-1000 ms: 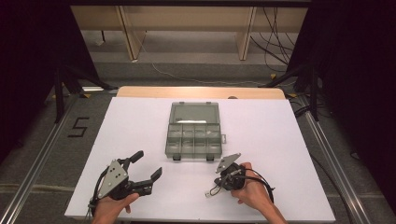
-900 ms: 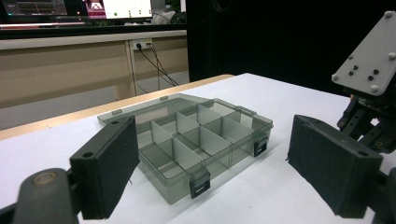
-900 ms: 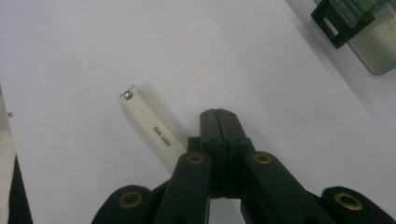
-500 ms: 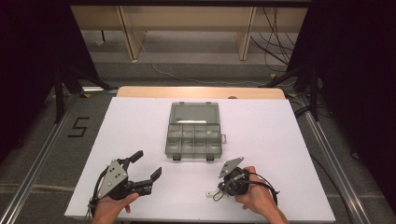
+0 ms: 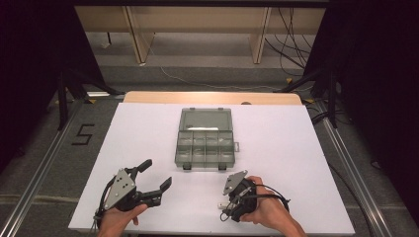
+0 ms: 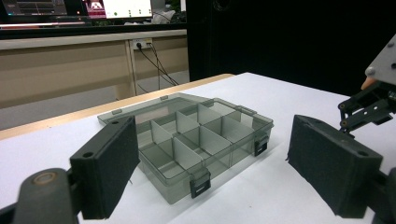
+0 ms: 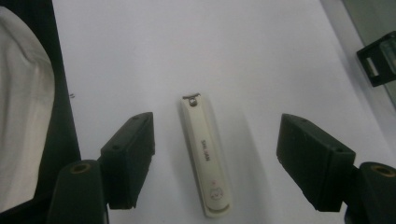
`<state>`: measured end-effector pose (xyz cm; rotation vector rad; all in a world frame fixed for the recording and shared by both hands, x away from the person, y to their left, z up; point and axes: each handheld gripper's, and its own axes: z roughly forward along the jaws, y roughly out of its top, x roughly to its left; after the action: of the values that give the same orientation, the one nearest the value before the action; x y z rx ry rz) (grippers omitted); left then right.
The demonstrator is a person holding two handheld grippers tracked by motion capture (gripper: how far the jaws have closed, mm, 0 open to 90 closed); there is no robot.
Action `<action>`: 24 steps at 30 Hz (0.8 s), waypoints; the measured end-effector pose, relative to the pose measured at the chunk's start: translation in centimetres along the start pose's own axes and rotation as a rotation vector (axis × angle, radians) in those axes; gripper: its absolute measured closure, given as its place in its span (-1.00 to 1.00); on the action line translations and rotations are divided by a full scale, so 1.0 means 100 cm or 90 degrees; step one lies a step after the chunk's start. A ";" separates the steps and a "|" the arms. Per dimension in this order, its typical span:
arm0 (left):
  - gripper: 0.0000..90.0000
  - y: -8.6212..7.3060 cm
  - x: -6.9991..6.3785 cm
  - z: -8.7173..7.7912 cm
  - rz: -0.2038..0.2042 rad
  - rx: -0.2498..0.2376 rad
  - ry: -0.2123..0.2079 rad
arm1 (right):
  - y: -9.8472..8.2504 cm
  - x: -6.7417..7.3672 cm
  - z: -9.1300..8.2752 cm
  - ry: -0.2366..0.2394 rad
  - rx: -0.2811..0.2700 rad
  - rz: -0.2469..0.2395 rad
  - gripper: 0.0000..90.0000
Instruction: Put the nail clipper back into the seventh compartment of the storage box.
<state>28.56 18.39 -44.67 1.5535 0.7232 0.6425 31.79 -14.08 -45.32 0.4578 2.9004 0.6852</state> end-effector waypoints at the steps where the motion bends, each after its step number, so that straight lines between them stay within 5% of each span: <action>1: -0.65 0.000 0.000 0.000 0.000 0.002 0.001 | 0.001 0.001 0.001 0.002 0.004 -0.003 -0.35; 10: -0.65 0.000 0.000 0.000 0.000 0.002 0.000 | 0.010 0.001 0.010 0.021 0.048 -0.035 -0.02; 24: -0.65 0.000 0.000 0.000 0.003 0.001 0.000 | 0.012 -0.001 0.016 0.043 0.070 -0.041 0.42</action>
<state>28.60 18.37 -44.68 1.5568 0.7212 0.6454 32.47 -12.43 -46.20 0.3586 3.0119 0.5448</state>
